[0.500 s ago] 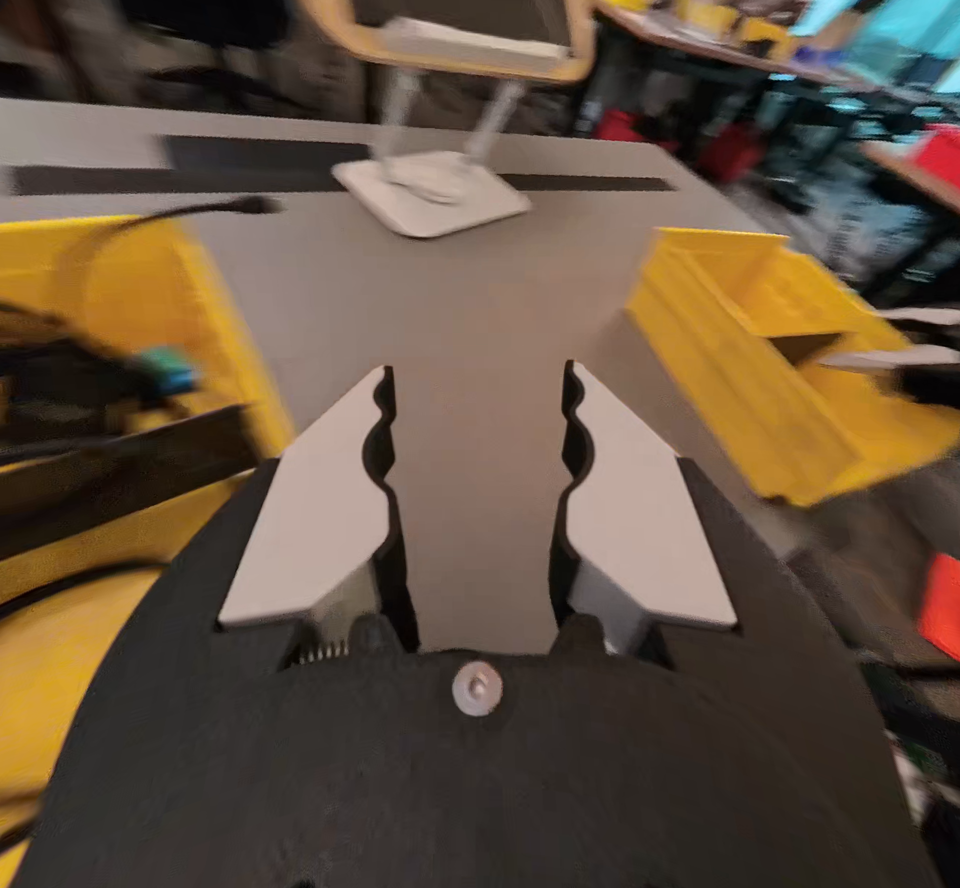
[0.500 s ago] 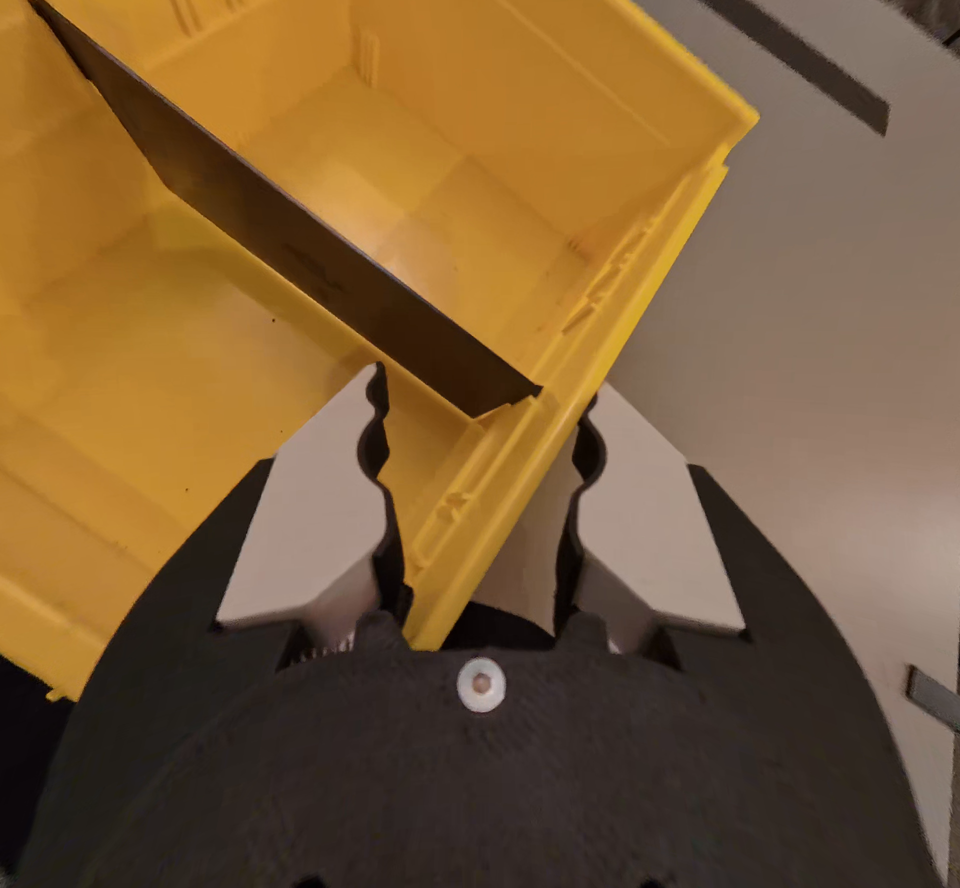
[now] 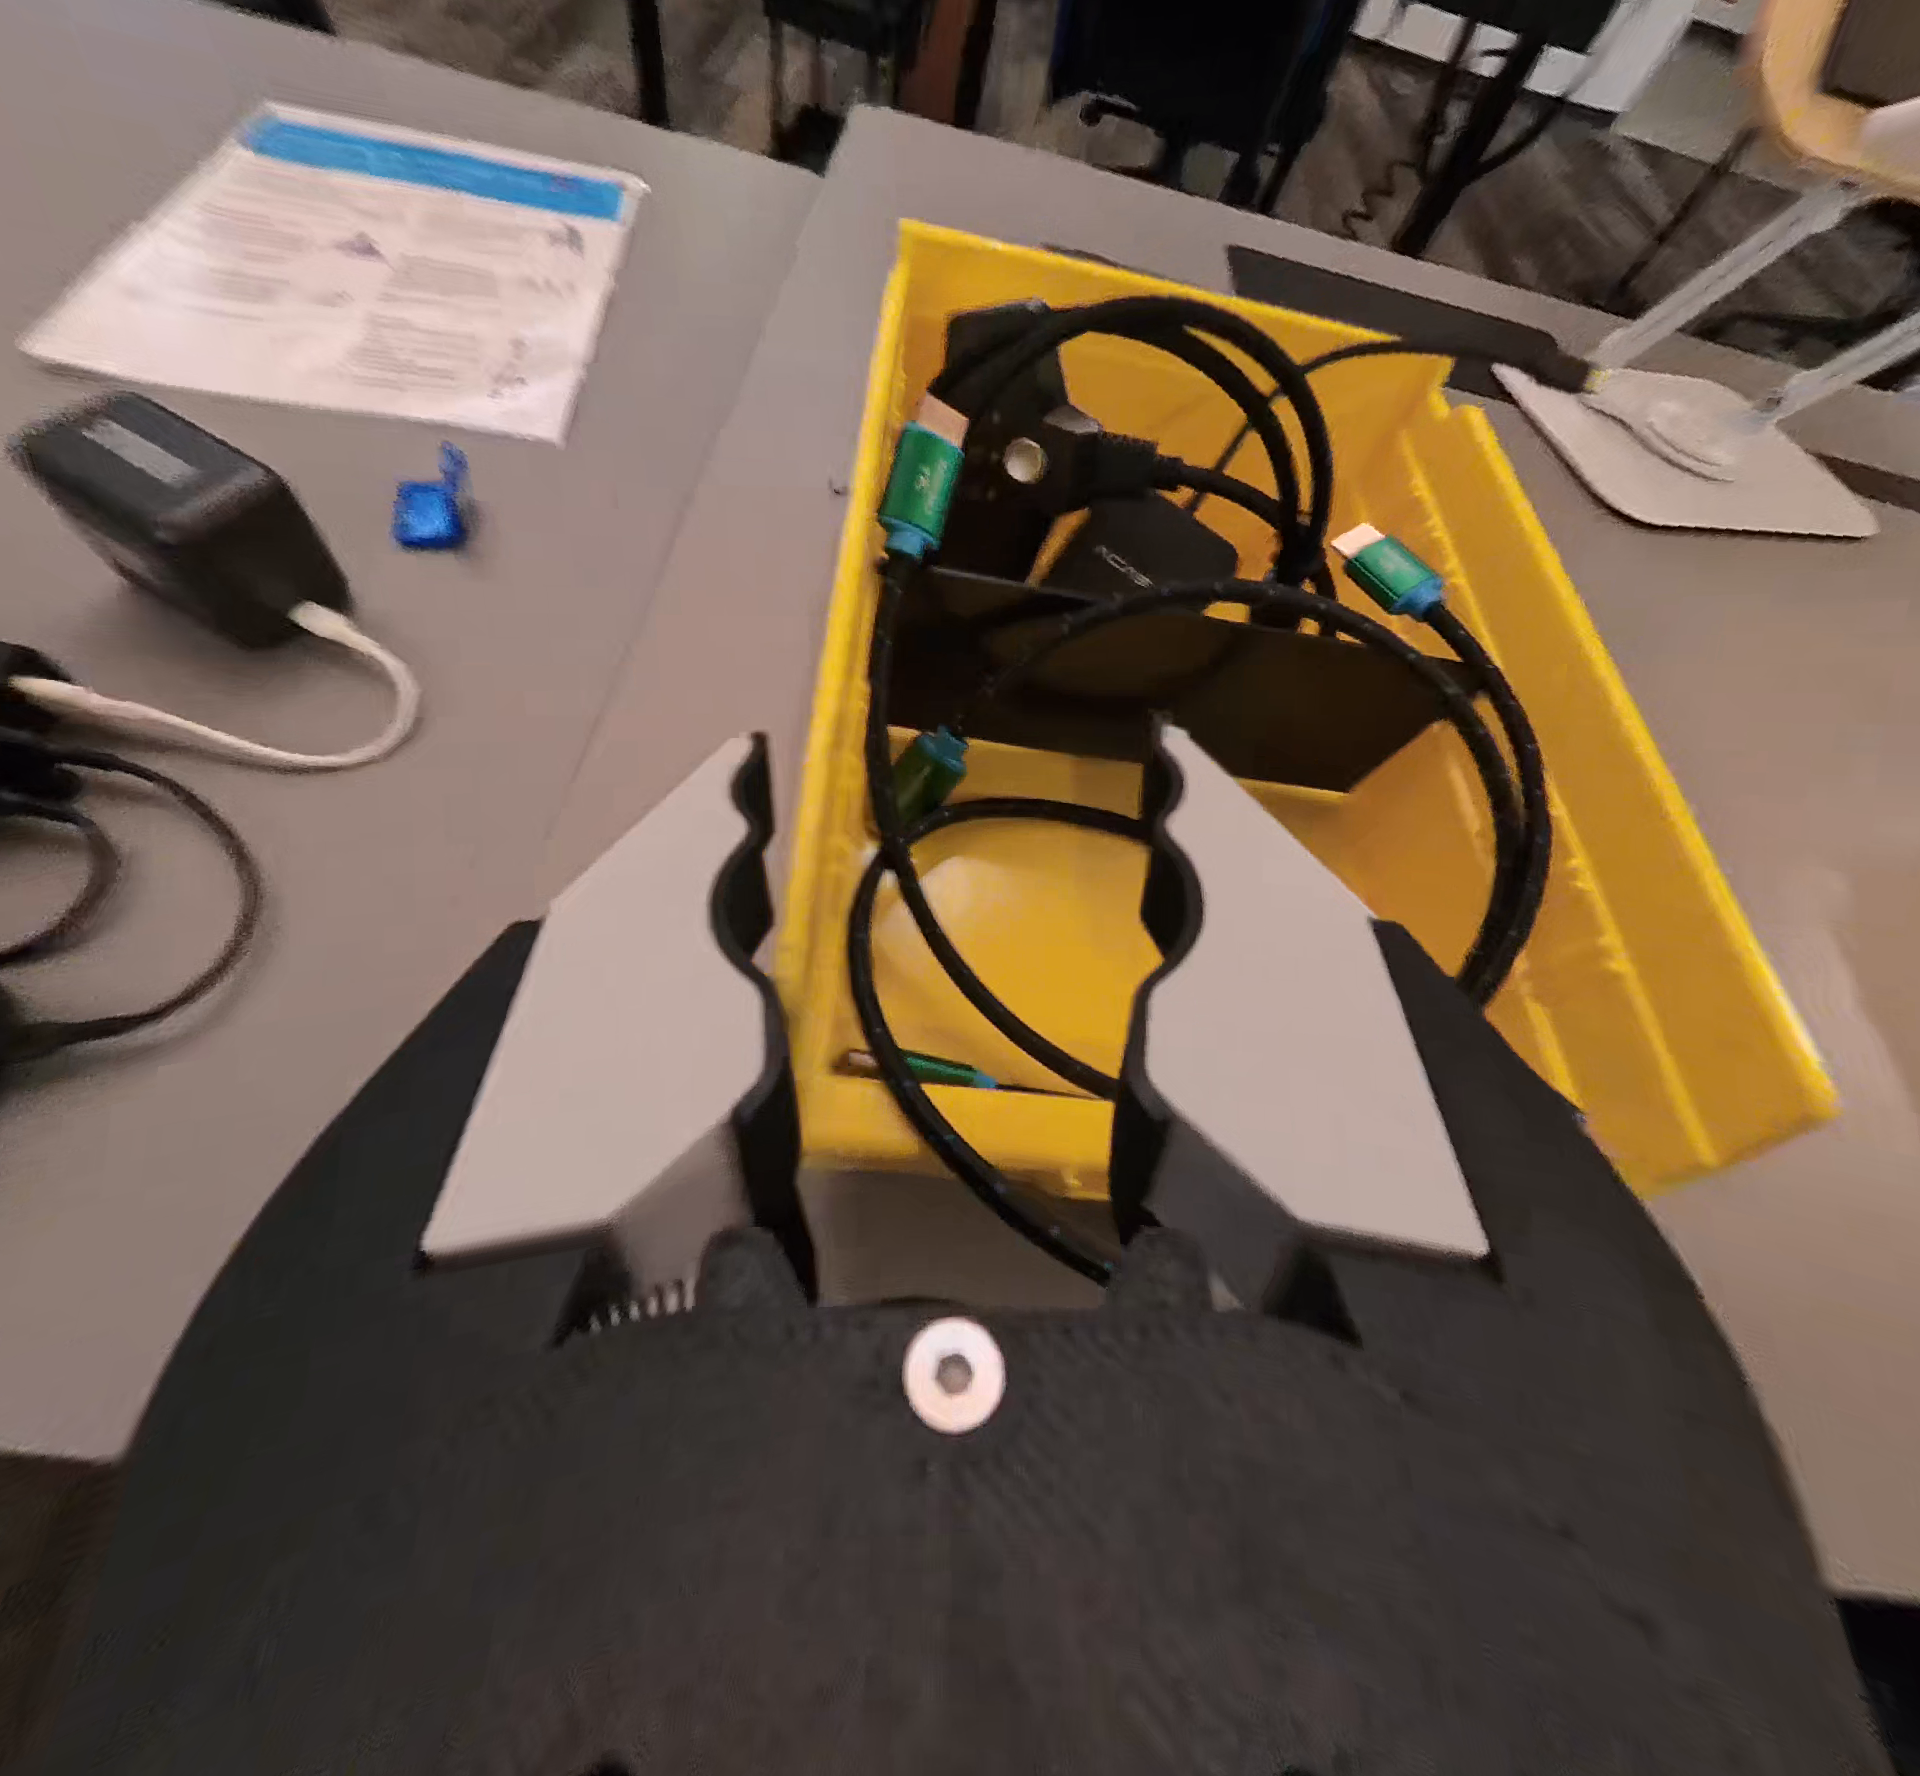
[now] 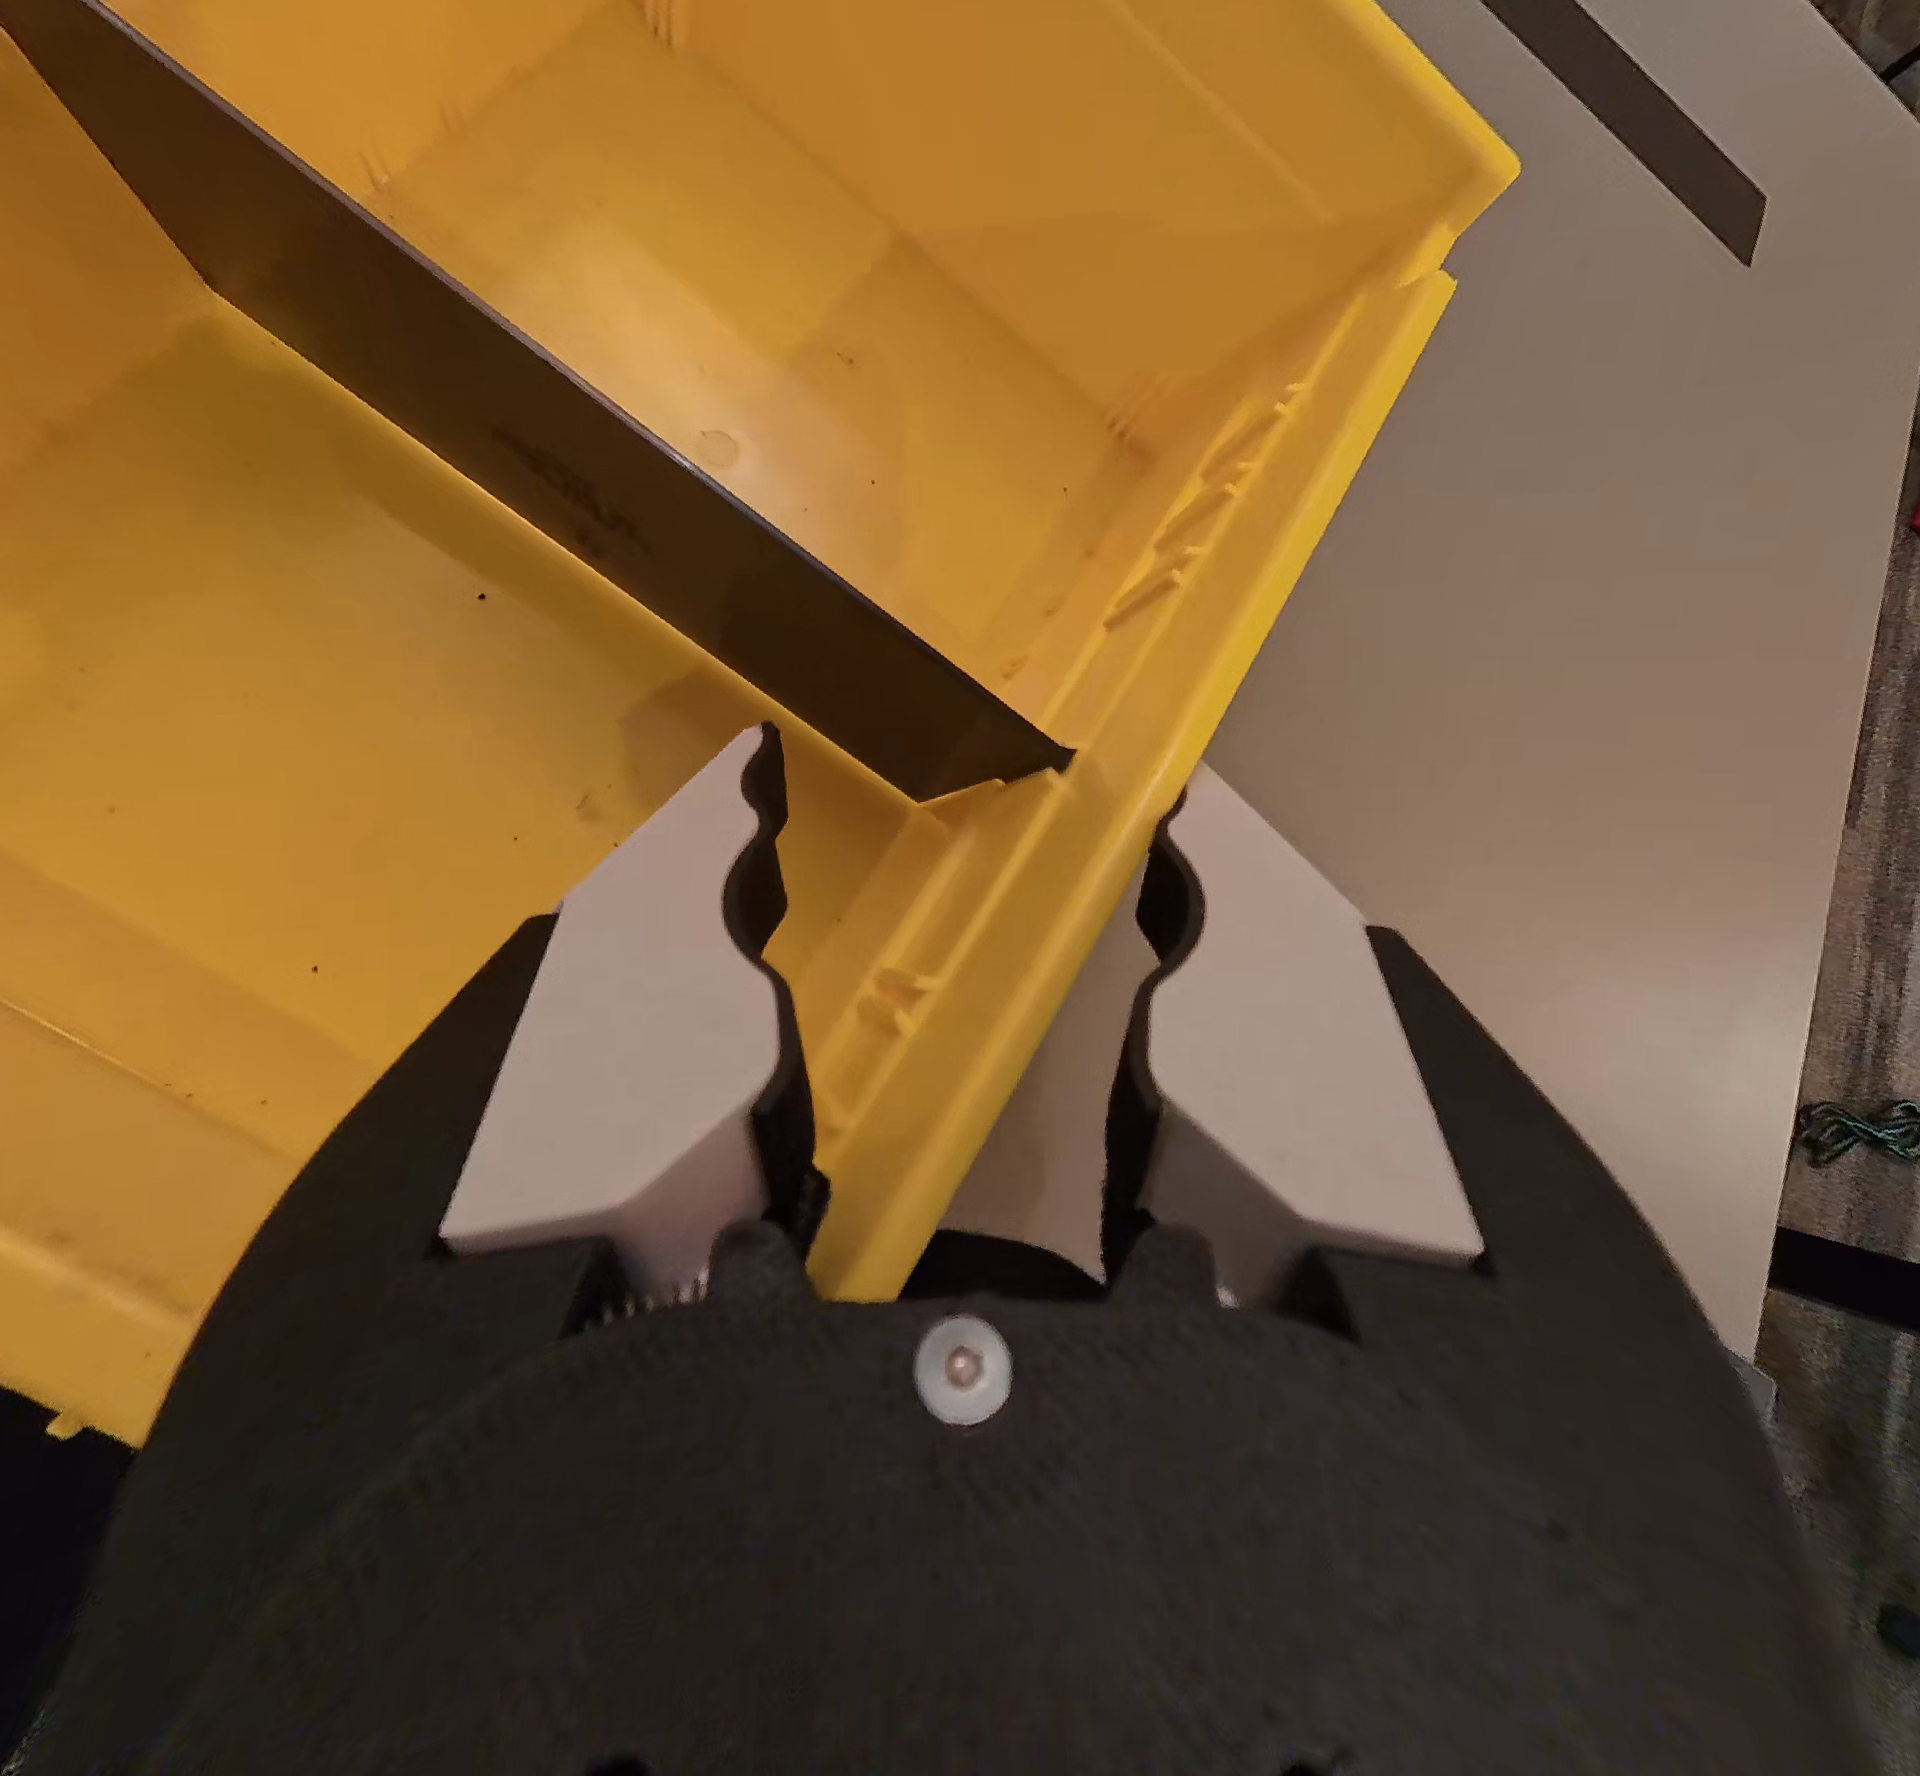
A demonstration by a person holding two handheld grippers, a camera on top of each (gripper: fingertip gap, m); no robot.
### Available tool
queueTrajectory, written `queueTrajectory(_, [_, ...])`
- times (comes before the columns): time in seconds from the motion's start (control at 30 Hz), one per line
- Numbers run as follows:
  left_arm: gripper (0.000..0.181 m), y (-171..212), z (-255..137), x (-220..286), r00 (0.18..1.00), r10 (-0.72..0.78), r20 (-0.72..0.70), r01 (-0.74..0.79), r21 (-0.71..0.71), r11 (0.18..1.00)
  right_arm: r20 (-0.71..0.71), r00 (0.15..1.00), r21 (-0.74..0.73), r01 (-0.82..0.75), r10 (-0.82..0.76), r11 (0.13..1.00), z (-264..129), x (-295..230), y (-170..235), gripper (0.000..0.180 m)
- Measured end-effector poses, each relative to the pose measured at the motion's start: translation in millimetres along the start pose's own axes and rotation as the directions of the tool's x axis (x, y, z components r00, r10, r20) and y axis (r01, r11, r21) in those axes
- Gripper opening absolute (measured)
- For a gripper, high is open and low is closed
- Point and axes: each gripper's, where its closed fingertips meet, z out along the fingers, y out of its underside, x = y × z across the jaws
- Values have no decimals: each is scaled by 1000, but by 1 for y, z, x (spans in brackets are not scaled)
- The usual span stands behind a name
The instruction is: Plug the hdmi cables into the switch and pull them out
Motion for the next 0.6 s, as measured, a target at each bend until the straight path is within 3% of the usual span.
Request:
queueTrajectory(0.1, [74,-7,-9,-14,997,34,71,-37,44,998,-5,1000,-6,-1,1,1000,1,1,1,66])
queueTrajectory(0.23, [76,22,7,-20,1000,-21,14,22,-74,997,9,1000,-29,-11,12,1000,4,1,5,66])
queueTrajectory(0.43, [29,50,28,-17,999,-17,-43,9,-179,984,18,1000,-36,-15,16,999,5,5,7,65])
queueTrajectory(0.6, [18,50,33,-23,999,-28,-17,25,-177,984,14,1000,-41,-20,20,999,6,16,13,65])
